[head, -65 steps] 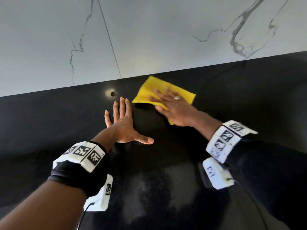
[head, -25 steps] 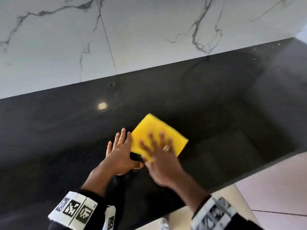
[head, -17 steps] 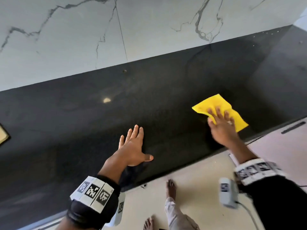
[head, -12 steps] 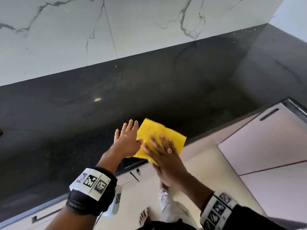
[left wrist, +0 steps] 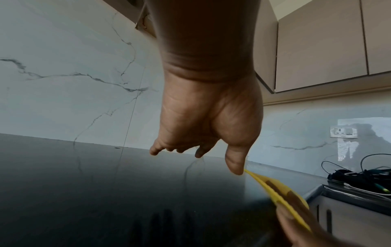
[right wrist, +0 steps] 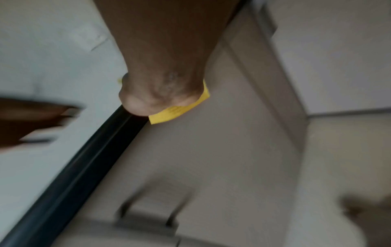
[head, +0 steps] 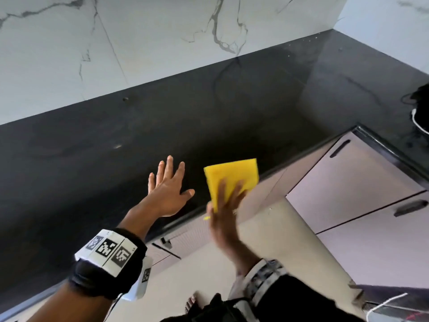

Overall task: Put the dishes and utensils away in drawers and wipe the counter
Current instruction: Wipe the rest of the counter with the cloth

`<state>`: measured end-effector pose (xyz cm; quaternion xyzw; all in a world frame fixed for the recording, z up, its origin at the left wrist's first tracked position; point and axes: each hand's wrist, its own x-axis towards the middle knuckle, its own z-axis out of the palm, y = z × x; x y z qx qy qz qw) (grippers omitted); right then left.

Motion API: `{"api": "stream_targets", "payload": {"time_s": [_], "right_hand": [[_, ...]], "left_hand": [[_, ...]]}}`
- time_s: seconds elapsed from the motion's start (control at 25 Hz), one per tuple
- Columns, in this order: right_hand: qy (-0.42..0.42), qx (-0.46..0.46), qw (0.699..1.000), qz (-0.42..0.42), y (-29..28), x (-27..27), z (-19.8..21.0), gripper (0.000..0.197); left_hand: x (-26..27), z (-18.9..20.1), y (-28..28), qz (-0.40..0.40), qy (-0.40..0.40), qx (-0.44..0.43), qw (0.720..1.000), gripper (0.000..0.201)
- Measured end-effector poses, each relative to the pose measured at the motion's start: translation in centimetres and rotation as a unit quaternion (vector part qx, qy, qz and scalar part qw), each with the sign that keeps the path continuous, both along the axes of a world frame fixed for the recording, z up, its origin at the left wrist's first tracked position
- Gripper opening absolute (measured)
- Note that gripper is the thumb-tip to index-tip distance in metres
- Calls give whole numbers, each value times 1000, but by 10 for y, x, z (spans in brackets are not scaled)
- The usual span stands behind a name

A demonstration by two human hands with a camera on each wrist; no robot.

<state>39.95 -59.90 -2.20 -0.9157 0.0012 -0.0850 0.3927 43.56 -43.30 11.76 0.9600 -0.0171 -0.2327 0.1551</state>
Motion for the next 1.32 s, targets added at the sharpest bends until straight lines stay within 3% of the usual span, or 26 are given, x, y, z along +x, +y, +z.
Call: {"api": "stream_targets", "payload": {"time_s": [0.12,0.32,0.44,0.52,0.6,0.68,0.76,0.84,0.92,0.96,1.04,1.2,1.32], "right_hand": [[10,59,998,-31,17,1,18,63],[-47,109,971,-207,-118,100,7,65],[-51,100,960,-257,-209,166,8,58],[-34,102,957,-270,-228,184,14,57],[-52,50,973,-221,-209,160,18,58],[-72,-37,995,-58,-190,115,8,54],[-78,-51,996,14,-212,106,1,56],[-54,69,992,-95,-265,146,-2,62],[-4,195,944,-265,-323,208,10,71],[28,209,925,-317,-343,231,14,76],[42,164,927,-333,-340,235,24,87],[18,-44,985,-167,-285,183,20,64],[48,-201,976,-64,-313,205,36,68]], "left_hand": [[29,1,-20,7,0,14,1000,80],[96,2,-92,7,19,-3,1000,76],[127,7,-125,0,6,-8,1000,74],[142,11,-142,5,-2,-10,1000,72],[149,11,-166,-5,-1,-12,1000,70],[160,6,-198,-41,-3,-15,999,70],[169,3,-231,-78,-2,-19,997,71],[174,2,-260,-107,5,-25,994,70],[180,0,-278,-129,6,-27,991,69],[181,-1,-283,-133,8,-26,991,69],[184,-5,-284,-133,13,-22,991,70],[210,-7,-274,-105,21,-17,994,70],[244,0,-257,-89,4,6,996,78]]}}
